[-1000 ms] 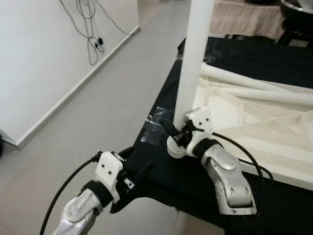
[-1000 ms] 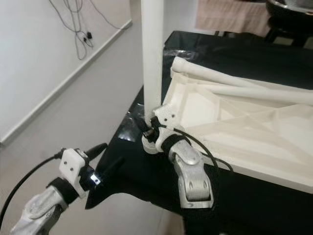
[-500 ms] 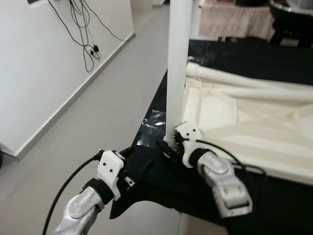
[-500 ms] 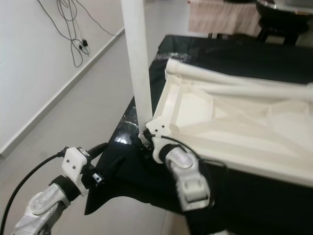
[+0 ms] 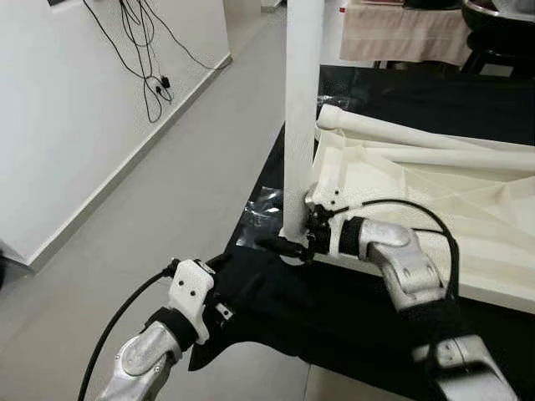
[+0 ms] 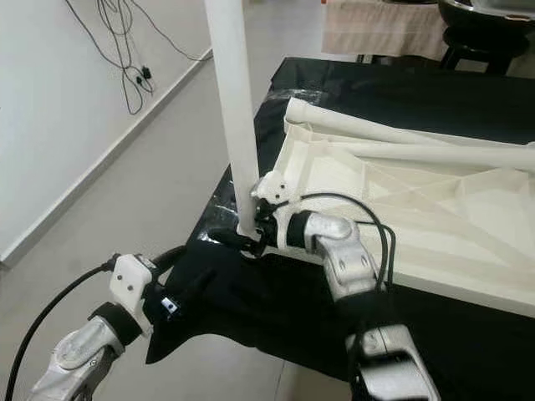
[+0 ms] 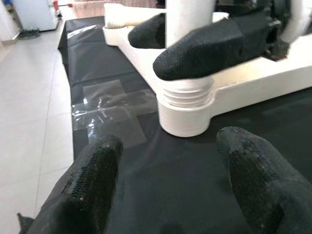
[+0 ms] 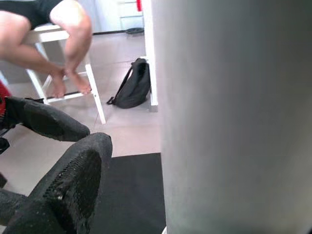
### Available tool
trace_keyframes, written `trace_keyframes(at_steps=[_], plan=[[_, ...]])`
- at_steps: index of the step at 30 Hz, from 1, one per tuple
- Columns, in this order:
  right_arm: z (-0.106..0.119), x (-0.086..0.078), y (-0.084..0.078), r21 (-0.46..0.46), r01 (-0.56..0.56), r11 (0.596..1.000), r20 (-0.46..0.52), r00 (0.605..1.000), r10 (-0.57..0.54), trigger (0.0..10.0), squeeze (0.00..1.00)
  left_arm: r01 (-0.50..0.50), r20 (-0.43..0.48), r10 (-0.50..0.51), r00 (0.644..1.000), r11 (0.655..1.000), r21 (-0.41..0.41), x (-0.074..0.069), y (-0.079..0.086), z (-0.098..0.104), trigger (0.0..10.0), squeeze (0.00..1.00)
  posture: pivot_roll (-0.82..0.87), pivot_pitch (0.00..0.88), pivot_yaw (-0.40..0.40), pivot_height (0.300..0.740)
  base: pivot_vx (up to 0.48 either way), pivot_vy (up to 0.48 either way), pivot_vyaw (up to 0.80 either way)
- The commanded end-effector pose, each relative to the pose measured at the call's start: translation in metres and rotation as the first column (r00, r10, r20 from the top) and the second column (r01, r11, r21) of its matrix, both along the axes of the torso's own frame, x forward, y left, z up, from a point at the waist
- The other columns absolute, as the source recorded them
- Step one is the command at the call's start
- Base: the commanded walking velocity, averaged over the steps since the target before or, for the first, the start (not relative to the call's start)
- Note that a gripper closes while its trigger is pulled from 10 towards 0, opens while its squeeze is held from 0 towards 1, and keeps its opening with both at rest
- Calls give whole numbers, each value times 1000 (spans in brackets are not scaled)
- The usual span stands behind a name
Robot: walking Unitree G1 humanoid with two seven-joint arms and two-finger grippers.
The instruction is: Building children table
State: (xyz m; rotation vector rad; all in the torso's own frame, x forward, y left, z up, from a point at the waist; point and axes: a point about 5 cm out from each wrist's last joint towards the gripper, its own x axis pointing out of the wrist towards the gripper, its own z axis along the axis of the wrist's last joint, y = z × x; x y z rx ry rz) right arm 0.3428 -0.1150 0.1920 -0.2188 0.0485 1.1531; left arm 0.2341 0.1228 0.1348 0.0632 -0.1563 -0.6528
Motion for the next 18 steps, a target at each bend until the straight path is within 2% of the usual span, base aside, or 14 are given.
trace_keyframes(at_steps=[1, 6, 13, 15, 16, 17, 18], plan=[[4, 2, 12, -1, -83, 997, 5, 997, 83, 0, 0, -1, -10, 1, 1000, 1000, 7, -3, -1, -4, 10000, 0, 46, 118, 28, 740, 0, 0, 0], [9, 15, 8, -25, -58, 998, 18, 998, 59, 0, 0, 1, -9, -1, 1000, 1000, 5, -5, -3, -3, 10000, 0, 47, 130, 28, 740, 0, 0, 0], [1, 12, -2, -23, -29, 999, 7, 1000, 29, 0, 0, 1, -7, -1, 1000, 1000, 0, -6, -3, -2, 10000, 0, 36, 146, 31, 740, 0, 0, 0], [-18, 2, -11, -56, 72, 996, -14, 997, -73, 0, 0, 3, -6, -3, 1000, 1000, -6, -7, -3, -1, 10000, 0, 27, 158, 24, 740, 0, 0, 0], [-18, 2, -11, -56, 72, 996, -14, 997, -73, 0, 0, 3, -6, -3, 1000, 1000, -6, -7, -3, -1, 10000, 0, 27, 158, 24, 740, 0, 0, 0], [-33, -5, -12, -80, 178, 981, -26, 983, -181, 0, 0, 4, -5, -4, 1000, 1000, -8, -8, -2, 0, 10000, 0, 30, 171, 8, 740, 0, 0, 0], [-46, -10, -12, -89, 335, 938, -27, 941, -338, 0, 0, 4, -4, -4, 1000, 1000, -8, -8, -2, 0, 10000, 0, 30, 171, 8, 740, 0, 0, 0]])
